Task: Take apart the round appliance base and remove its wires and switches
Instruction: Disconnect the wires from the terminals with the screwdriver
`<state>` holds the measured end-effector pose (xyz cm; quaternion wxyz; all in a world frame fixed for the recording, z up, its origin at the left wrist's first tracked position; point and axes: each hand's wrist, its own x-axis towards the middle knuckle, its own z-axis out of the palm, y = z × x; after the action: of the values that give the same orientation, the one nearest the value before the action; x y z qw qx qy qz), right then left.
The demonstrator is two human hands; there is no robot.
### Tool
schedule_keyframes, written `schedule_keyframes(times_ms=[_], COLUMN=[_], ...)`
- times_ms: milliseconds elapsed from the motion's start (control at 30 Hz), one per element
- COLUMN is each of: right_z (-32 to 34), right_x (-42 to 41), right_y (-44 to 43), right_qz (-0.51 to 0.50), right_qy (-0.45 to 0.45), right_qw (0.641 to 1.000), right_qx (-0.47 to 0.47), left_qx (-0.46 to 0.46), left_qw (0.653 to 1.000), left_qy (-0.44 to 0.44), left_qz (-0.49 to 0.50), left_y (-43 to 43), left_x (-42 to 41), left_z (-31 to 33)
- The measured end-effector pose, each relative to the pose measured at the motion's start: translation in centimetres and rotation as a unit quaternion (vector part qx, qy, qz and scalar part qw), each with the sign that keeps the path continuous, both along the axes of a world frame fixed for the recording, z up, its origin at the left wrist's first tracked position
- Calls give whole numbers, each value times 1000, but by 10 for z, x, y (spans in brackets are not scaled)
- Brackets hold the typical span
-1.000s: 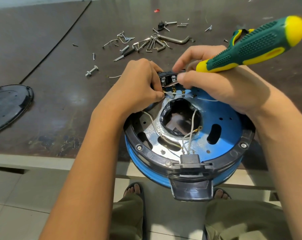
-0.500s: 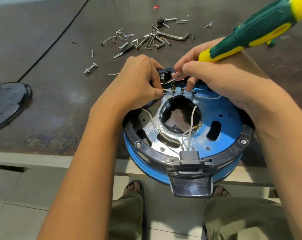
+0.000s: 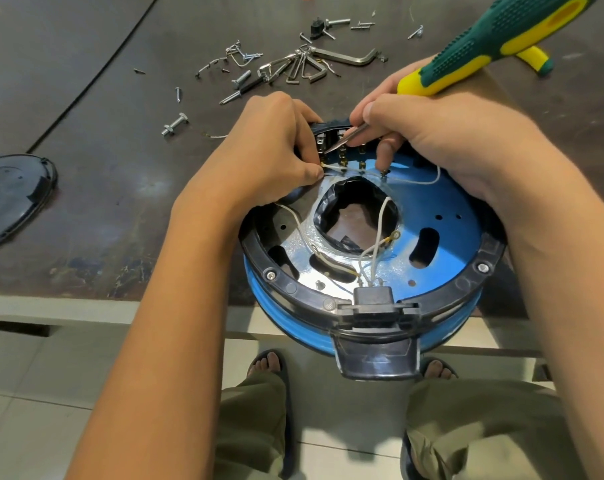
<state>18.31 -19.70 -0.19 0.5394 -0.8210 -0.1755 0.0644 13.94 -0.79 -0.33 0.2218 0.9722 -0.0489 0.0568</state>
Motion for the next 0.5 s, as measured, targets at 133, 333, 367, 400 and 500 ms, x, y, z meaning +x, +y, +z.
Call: schedule_keyframes(times_ms=[133,333,367,400,500], right_z=[1,1,1,1,2], right_x=[0,-4,-5,-6,-8], right_y=[2,0,0,-1,-2], right_qz=[0,-2,3,9,22], right_qy=[7,-8,-14,-19,-29], right_qw=[1000,1000,1000,1000,999], right_qx=[1,9,7,6,4], left_qx=[1,6,6,7,5], left_qw=[1000,1000,1000,1000,1000], left_qy=[2,6,7,7,7], left_qz=[-1,10,9,8,9], left_y=[-2,-4,-4,-4,-4], left_x=[-1,-3,-3,-4,-4], left_z=[0,3,3,3,4])
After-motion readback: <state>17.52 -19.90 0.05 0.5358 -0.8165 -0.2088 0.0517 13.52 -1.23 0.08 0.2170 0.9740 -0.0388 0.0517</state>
